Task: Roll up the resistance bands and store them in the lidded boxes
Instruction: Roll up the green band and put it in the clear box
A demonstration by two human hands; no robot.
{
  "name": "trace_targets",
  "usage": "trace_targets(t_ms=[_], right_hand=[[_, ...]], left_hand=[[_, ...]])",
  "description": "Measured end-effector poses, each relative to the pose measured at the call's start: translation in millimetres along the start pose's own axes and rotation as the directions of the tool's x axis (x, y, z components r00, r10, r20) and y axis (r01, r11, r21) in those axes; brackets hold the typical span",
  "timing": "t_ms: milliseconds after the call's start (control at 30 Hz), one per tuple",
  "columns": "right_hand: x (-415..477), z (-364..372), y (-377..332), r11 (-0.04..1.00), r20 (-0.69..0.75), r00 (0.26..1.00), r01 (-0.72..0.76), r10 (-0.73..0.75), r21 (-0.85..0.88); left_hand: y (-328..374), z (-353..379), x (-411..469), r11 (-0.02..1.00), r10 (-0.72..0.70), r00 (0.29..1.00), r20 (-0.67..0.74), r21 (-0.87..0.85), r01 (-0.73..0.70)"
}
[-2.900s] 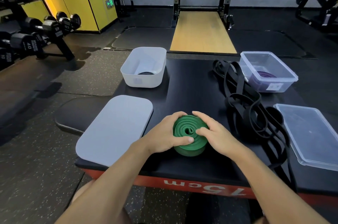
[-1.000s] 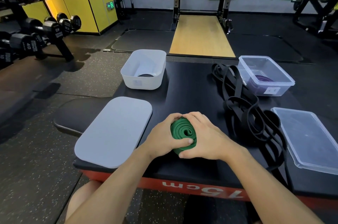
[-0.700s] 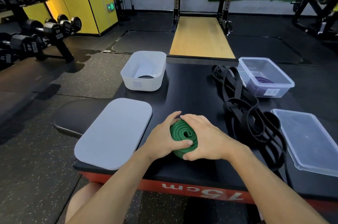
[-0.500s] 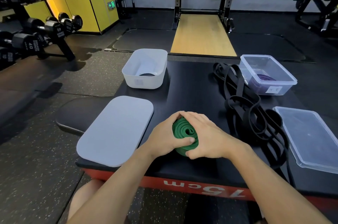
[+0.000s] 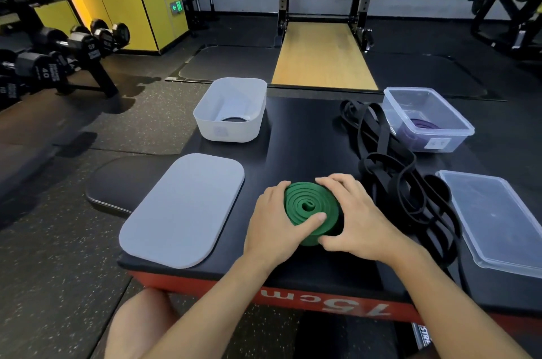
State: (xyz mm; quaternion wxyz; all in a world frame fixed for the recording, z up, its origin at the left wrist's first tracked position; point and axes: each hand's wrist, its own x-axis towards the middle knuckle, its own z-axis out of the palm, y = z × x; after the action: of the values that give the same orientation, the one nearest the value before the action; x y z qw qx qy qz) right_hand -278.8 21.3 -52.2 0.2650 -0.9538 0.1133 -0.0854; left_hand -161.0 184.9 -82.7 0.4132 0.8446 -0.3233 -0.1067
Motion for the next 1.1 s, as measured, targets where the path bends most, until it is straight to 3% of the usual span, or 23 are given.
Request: trace_targets(t_ms=[300,467,600,667,800,967,1100], right_hand=[[-23.0,9.9,6.5,0.989,-0.023,0.994,-0.102,0.105,0.107],[-23.2,34.5,3.5,0.983,-0.221,0.970,-0.066,0.103,0.169],[0.7,24.6,23.7,0.969,-0.302,0.937,-0.111,0.176,0.220],[7.0,21.1,31.7,0.980,-0.313,0.936,-0.119,0.164,0.158],[4.7,16.0,31.2,0.973,-0.281,0.932,-0.211,0.229,0.091],[-5.8,1.5,5.8,0.963,-0.084,0.959,-0.268,0.270,0.041],[-7.6,8.8,-8.7,0.955,-0.103,0.950,-0.297,0.294,-0.017]], left_hand=[[11.5,10.1,-21.3,0.992,-0.105,0.986,-0.133,-0.079,0.095],[20.3,14.0,-25.9,0.971,-0.202,0.958,-0.204,-0.171,0.168],[27.6,15.7,-36.6,0.960,-0.207,0.965,-0.161,-0.223,0.169],[32.3,12.8,-38.8,0.952,-0.221,0.964,-0.150,-0.247,0.180],[28.7,10.5,-34.6,0.931,-0.261,0.960,-0.106,-0.289,0.221],[16.2,10.1,-23.4,0.910,-0.294,0.951,-0.092,-0.332,0.249],[14.3,9.9,-20.8,0.911,-0.292,0.952,-0.094,-0.332,0.246]])
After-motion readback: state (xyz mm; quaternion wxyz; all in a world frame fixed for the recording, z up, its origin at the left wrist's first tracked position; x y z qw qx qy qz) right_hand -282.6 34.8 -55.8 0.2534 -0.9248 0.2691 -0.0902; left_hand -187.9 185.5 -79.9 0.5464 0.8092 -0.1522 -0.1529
